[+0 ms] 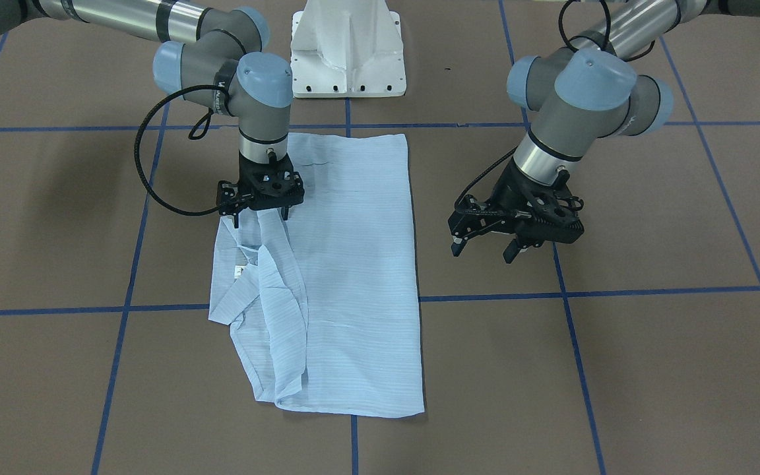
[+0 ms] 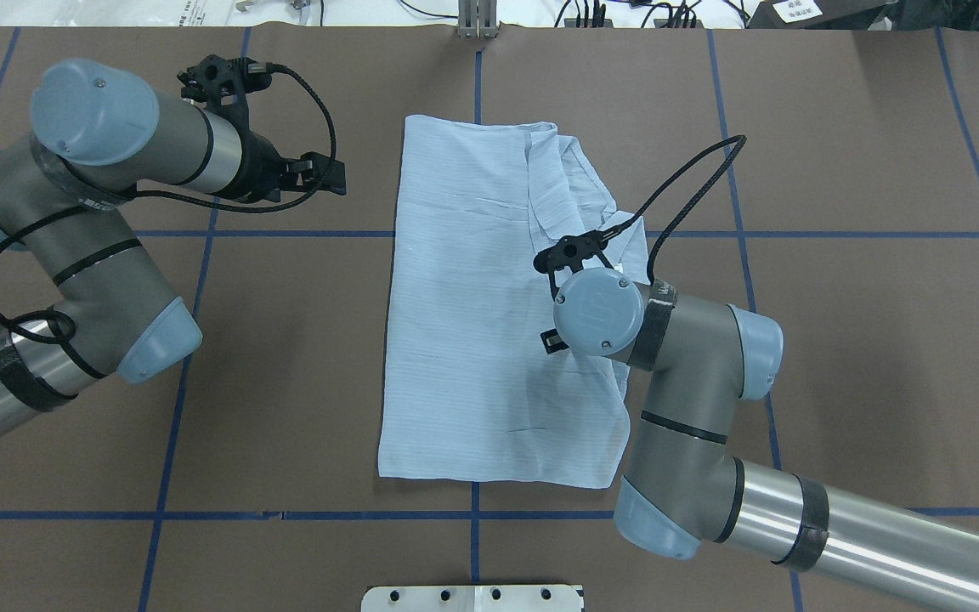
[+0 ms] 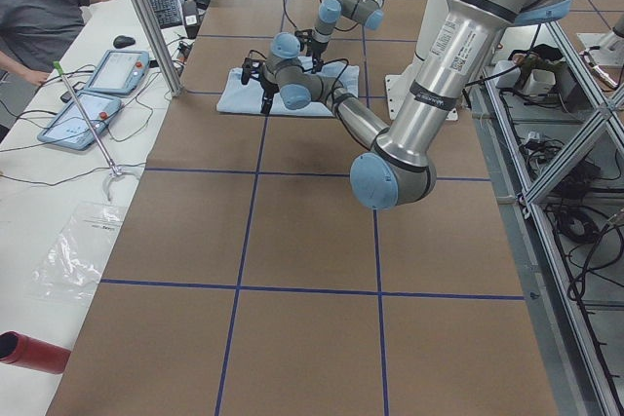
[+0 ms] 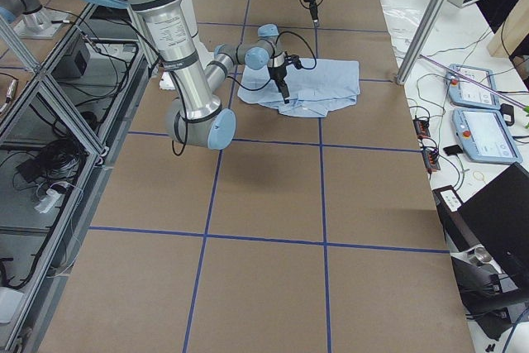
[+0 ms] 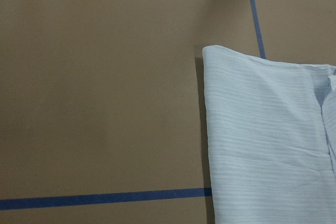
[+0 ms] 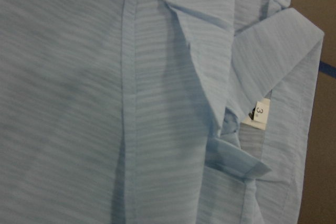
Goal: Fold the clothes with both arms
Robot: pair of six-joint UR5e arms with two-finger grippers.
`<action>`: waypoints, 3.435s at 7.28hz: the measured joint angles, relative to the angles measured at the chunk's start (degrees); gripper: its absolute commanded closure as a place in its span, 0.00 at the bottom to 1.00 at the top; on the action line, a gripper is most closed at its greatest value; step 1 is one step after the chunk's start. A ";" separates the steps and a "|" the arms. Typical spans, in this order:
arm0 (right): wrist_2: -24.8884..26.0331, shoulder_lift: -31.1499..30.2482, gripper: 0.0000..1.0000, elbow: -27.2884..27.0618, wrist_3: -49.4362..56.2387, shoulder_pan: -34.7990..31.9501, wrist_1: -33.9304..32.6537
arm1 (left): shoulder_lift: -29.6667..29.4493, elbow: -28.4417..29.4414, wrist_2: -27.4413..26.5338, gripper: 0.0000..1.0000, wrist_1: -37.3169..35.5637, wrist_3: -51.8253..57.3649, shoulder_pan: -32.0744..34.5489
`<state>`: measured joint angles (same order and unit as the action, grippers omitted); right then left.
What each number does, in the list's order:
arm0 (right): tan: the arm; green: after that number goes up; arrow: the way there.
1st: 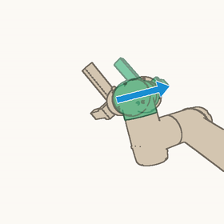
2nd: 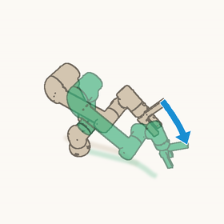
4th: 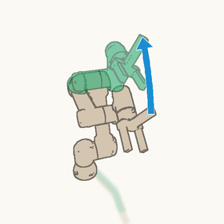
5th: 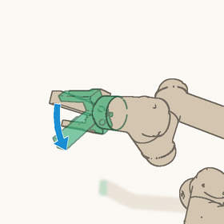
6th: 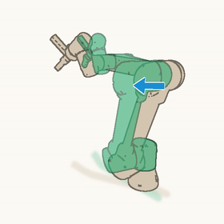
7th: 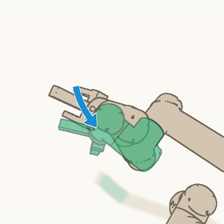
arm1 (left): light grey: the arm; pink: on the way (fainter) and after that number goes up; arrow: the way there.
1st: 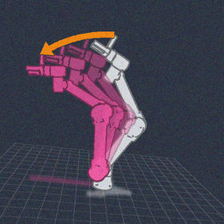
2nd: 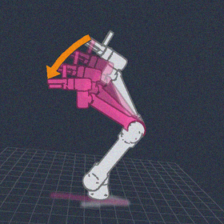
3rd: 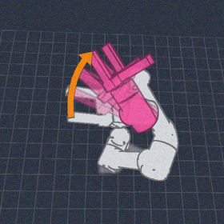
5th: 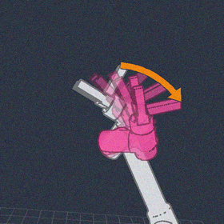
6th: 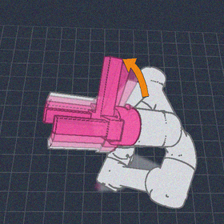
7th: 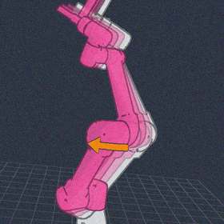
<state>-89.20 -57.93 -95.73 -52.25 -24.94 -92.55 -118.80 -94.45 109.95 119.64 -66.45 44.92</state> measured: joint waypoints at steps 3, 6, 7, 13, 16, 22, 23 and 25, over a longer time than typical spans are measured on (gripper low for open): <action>-2.90 -2.44 0.00 -0.60 3.80 -3.79 0.13 | -0.75 -0.07 0.00 0.00 -0.09 -0.23 -0.03; -6.53 -10.71 0.00 -4.99 11.75 -10.42 0.71 | -1.47 -0.03 0.00 0.00 -0.24 -0.39 -0.55; -7.99 -11.62 0.00 -6.97 13.05 -12.40 0.74 | -1.56 -0.03 0.00 0.00 -0.27 -0.37 -0.58; -18.23 -13.06 0.00 -19.32 2.88 -14.16 0.21 | 0.94 -6.08 -0.36 0.00 -2.25 -14.10 -9.10; -18.20 -13.58 0.00 -22.68 -6.19 -10.14 0.50 | 2.94 -13.11 -6.32 0.00 -9.39 -25.21 -20.70; -14.02 -13.45 0.00 -23.61 -11.80 -4.24 0.79 | 3.13 -11.30 -10.87 0.14 -13.66 -29.53 -29.06; -13.93 -13.49 0.00 -23.61 -11.93 -4.12 0.79 | 3.13 -10.76 -11.19 0.15 -13.87 -29.53 -29.08; -13.90 -13.52 0.00 -23.55 -11.93 -4.07 0.79 | 3.09 -10.47 -11.40 0.22 -14.56 -29.52 -29.09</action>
<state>-103.10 -71.45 -119.28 -64.19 -29.01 -91.76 -115.71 -104.92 98.55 105.08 -95.98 15.82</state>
